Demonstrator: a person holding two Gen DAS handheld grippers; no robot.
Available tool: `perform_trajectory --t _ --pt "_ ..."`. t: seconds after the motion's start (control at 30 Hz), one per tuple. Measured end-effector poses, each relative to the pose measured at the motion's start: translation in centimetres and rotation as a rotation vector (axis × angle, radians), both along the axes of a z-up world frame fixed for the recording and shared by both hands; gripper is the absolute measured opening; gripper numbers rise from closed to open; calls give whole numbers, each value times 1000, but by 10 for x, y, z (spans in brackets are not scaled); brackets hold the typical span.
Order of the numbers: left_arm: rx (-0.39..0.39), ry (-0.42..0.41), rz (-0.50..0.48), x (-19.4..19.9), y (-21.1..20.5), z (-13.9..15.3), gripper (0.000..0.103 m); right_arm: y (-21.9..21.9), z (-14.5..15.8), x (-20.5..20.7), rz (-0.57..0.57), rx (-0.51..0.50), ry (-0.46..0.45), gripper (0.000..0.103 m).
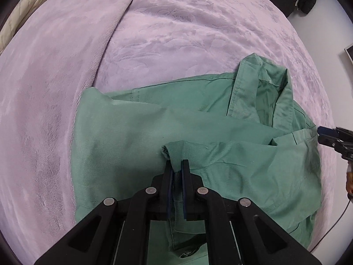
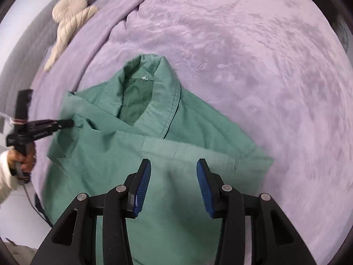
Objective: Fold small clothes
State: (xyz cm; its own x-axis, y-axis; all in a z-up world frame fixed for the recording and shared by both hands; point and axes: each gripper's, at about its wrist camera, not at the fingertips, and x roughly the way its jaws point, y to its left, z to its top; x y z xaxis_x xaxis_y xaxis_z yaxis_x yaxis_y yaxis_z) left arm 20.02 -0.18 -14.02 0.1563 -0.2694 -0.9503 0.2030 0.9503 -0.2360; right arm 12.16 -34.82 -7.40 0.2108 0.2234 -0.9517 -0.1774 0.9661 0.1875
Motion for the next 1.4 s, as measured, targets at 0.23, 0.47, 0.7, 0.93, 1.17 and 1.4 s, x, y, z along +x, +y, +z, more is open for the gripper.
perform_trajectory --t 0.23,0.47,0.7,0.93,1.17,1.4 --pt "13 -5 -31 1 -4 0 8 15 -45 17 285 -229 134 47" --pt "0 -56 -38 4 -17 15 8 13 -63 8 298 -467 157 5" --pt "68 -39 -67 12 -31 -8 9 -26 -69 12 74 -365 158 7" --pt "22 -53 -70 -1 -4 23 9 -59 -24 -31 -190 -161 71 48" --pt "65 -43 -65 3 -13 5 9 -44 -18 -109 -343 94 102 45" --pt "195 -120 -48 20 -11 11 33 -49 -65 -131 -389 -101 152 37"
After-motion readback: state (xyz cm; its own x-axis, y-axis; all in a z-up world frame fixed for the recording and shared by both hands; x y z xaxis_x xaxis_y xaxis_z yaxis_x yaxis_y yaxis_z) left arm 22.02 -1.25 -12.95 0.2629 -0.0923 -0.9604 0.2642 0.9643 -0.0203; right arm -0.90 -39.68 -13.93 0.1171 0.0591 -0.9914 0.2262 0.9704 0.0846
